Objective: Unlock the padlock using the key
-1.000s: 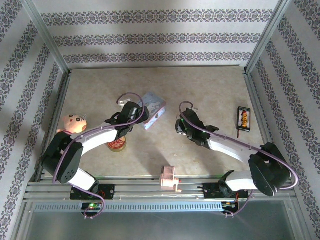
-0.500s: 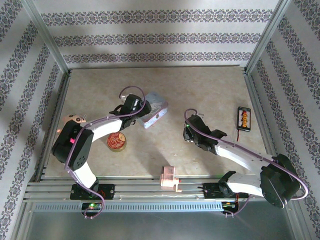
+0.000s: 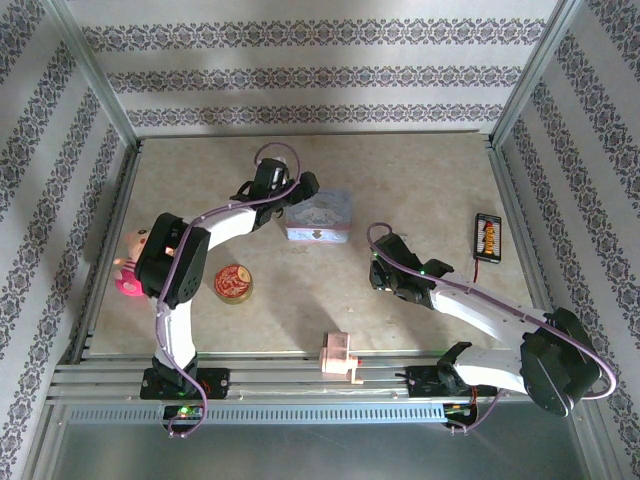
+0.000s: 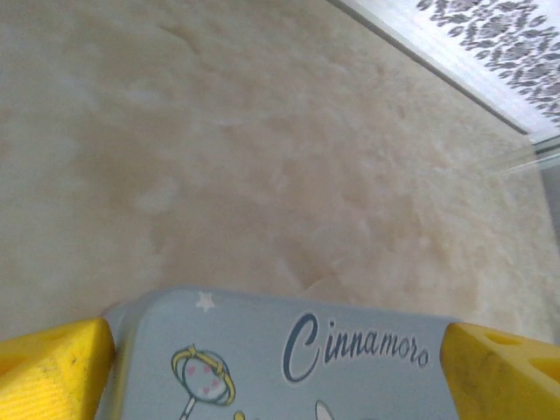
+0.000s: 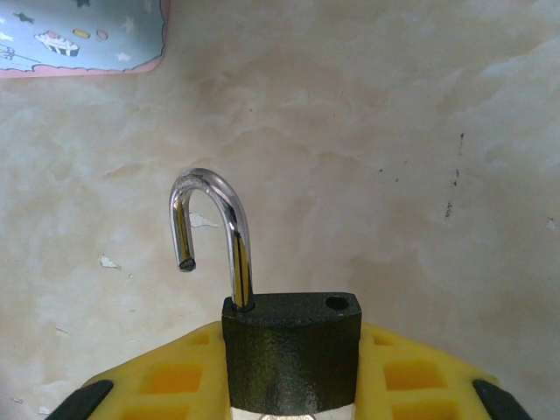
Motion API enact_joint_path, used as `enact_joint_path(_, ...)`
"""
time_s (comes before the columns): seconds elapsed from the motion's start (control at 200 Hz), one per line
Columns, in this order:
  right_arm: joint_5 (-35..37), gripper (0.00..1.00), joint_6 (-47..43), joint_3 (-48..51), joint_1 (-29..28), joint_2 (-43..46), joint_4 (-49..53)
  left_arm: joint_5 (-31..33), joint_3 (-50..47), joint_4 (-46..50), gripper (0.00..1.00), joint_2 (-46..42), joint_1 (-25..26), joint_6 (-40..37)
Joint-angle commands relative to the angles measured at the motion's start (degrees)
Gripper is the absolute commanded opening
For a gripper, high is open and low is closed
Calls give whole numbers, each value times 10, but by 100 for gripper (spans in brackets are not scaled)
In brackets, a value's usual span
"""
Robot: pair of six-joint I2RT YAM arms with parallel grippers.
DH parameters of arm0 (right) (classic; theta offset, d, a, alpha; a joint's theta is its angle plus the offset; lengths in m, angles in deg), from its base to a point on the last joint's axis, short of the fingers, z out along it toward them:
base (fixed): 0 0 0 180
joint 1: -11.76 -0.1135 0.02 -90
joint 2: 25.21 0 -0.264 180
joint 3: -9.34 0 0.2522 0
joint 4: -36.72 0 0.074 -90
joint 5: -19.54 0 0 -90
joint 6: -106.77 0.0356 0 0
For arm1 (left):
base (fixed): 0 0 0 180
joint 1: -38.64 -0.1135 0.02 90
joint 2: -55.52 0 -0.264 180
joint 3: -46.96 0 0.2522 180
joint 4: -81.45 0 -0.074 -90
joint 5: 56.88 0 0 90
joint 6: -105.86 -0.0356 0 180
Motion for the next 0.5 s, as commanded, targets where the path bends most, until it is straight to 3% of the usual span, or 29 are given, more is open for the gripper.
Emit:
enact_joint_path(0.0,-4,0,-15,4,10,-8,16,-70,29,-46,96,25,-7,20)
enact_joint_path(0.255,-41,0,-55,-15,50,-55,24,-26,-19,-39,99,-39,-19,8)
enact_joint_path(0.495,-73,1,-90,-53,96,-125,17,49,-155,-28,99,-194,-36,-29)
